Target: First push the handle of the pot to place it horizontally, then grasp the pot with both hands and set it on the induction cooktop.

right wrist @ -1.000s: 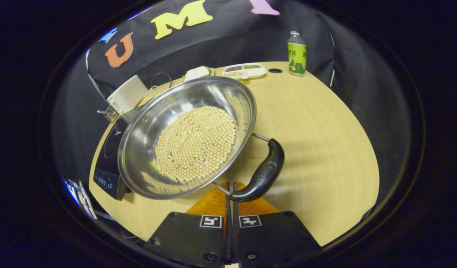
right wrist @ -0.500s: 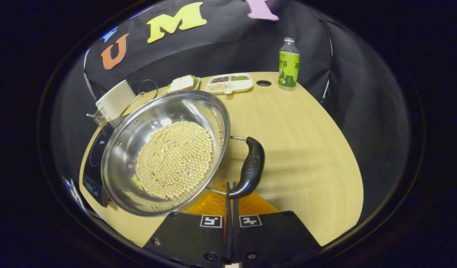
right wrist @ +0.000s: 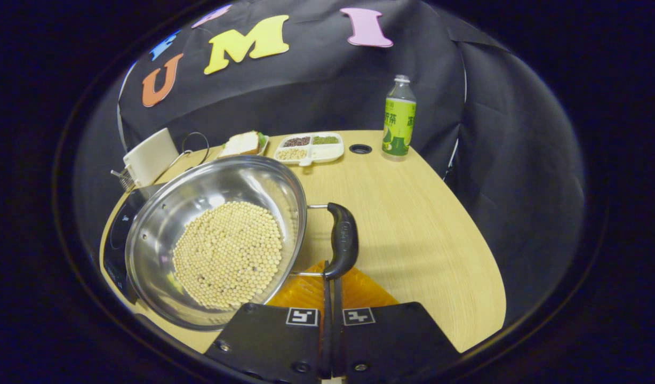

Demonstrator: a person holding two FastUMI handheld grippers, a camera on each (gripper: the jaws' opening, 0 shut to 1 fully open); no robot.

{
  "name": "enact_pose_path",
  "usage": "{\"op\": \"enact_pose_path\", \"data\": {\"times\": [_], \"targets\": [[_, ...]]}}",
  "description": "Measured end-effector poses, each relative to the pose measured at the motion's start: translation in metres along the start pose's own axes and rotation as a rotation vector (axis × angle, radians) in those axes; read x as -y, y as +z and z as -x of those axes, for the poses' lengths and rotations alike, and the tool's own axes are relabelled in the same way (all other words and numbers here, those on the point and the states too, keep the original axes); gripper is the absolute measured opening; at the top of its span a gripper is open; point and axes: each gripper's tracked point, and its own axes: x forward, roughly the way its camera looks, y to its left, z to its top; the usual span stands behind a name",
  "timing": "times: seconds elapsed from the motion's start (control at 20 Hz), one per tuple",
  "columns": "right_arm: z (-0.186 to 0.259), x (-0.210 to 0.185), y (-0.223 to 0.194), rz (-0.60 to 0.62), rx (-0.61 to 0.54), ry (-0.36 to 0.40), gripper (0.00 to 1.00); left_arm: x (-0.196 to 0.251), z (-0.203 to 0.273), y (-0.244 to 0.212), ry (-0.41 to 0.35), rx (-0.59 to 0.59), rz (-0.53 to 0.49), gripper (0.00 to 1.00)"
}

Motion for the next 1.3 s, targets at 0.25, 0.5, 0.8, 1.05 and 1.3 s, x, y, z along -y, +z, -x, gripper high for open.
{"op": "enact_pose_path", "data": {"times": [0.25, 0.5, 0.8, 1.05, 1.3], "targets": [[0.029, 0.003, 0.004, -0.046, 0.064, 0.006, 0.02, 0.015, -0.009, -0.015, -0.052, -0.057, 0.021, 0.95], [0.057, 0.013, 0.018, -0.003, 0.139, -0.047, 0.26, 0.037, -0.034, -0.037, -0.083, -0.124, 0.018, 0.95], [0.063, 0.012, 0.032, 0.052, 0.183, -0.057, 0.84, 0.061, -0.076, -0.085, -0.107, -0.236, 0.025, 0.95], [0.051, 0.008, 0.049, 0.045, 0.228, -0.008, 0.84, 0.07, -0.123, -0.127, -0.101, -0.338, 0.011, 0.95], [0.03, -0.003, 0.054, 0.046, 0.215, 0.029, 0.87, 0.069, -0.161, -0.167, -0.076, -0.461, 0.005, 0.95]]}}
